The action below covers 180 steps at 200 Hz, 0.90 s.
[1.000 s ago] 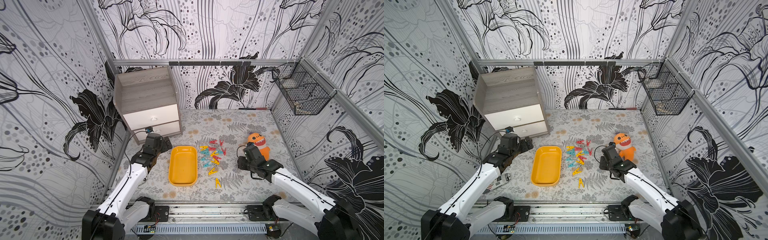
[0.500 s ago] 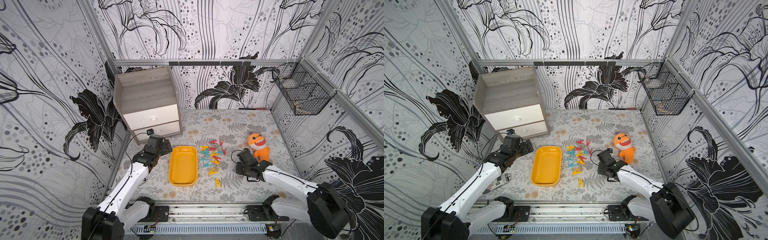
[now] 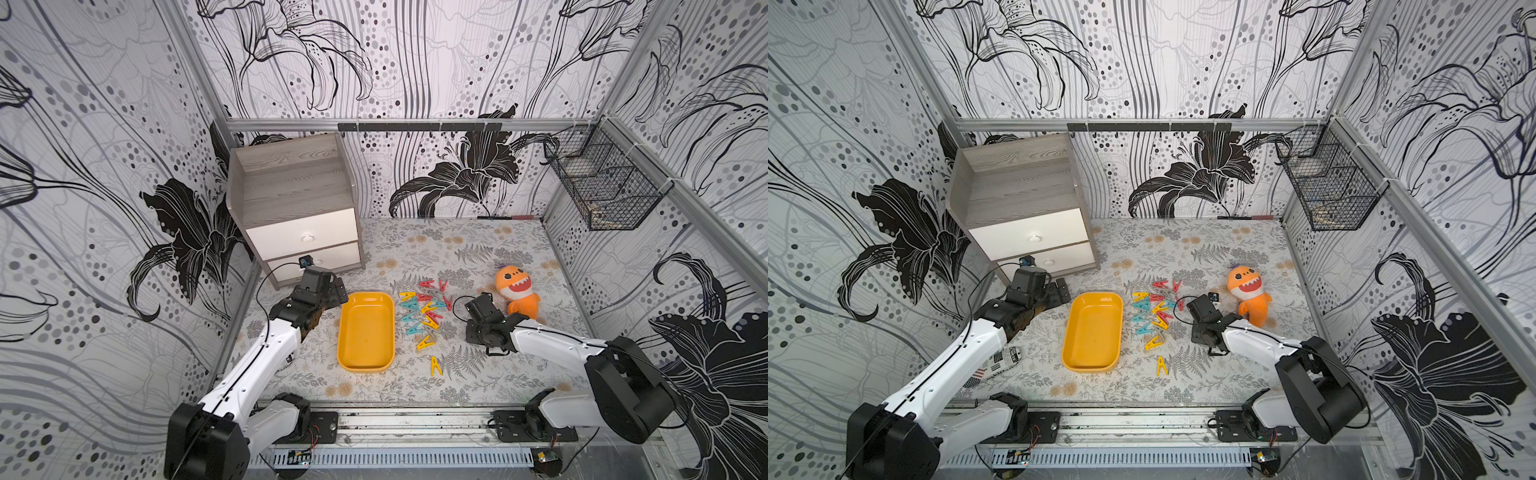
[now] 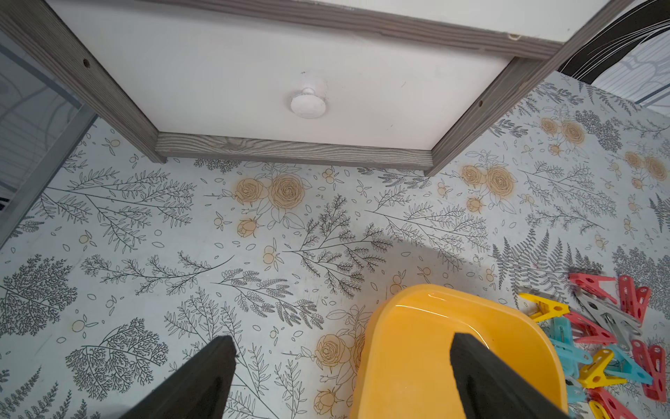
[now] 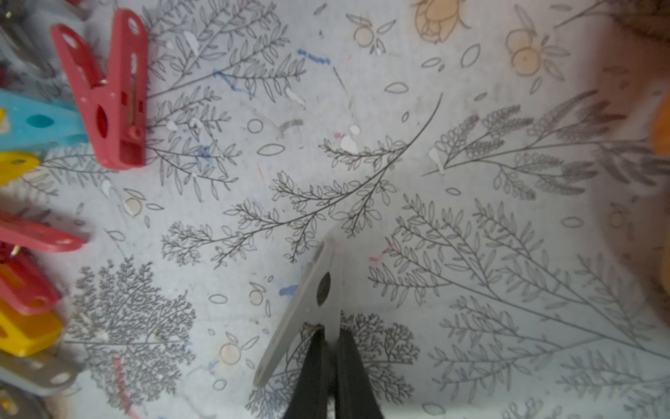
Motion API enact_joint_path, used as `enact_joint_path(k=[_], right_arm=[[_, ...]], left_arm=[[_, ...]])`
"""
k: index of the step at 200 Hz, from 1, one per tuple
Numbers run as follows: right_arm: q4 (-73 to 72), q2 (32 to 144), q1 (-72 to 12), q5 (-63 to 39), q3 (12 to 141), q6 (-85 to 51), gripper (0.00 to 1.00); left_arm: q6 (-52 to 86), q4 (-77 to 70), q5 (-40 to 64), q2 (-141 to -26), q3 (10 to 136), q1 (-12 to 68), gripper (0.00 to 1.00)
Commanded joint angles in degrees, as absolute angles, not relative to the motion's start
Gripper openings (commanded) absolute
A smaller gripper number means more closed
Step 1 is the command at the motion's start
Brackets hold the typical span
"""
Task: Put the clothespins into the storage box
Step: Pick up the clothespin from the center of the board, then place the clothespin in the storage box.
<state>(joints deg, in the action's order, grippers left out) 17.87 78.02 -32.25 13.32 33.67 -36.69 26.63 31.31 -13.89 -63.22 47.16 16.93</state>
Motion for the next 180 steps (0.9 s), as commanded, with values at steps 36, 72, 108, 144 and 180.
enact_joint_path(k=[36,72,108,144,180], right_arm=[[26.89,69.03,-33.18,13.33,41.17,-32.96,0.00],[28.19,67.46,-40.10,10.84,50.22,-30.88,0.00],[26.72,79.49,-52.72,11.67,63.36,-29.49,0.00],[27.94,98.25,-60.17,10.68,79.23,-26.70,0.00],[29.45,110.63,-60.83,9.29,89.18,-26.45,0.00]], left_arm=[[26.27,34.58,-14.41,-64.02,46.82,20.77,0.97],[27.59,34.33,-15.28,-64.55,45.96,21.01,0.97],[30.09,36.81,-19.63,-67.24,49.21,20.97,0.97],[31.83,36.70,-20.17,-67.24,50.47,18.64,0.97],[33.32,35.50,-14.87,-67.07,48.88,9.52,0.97]])
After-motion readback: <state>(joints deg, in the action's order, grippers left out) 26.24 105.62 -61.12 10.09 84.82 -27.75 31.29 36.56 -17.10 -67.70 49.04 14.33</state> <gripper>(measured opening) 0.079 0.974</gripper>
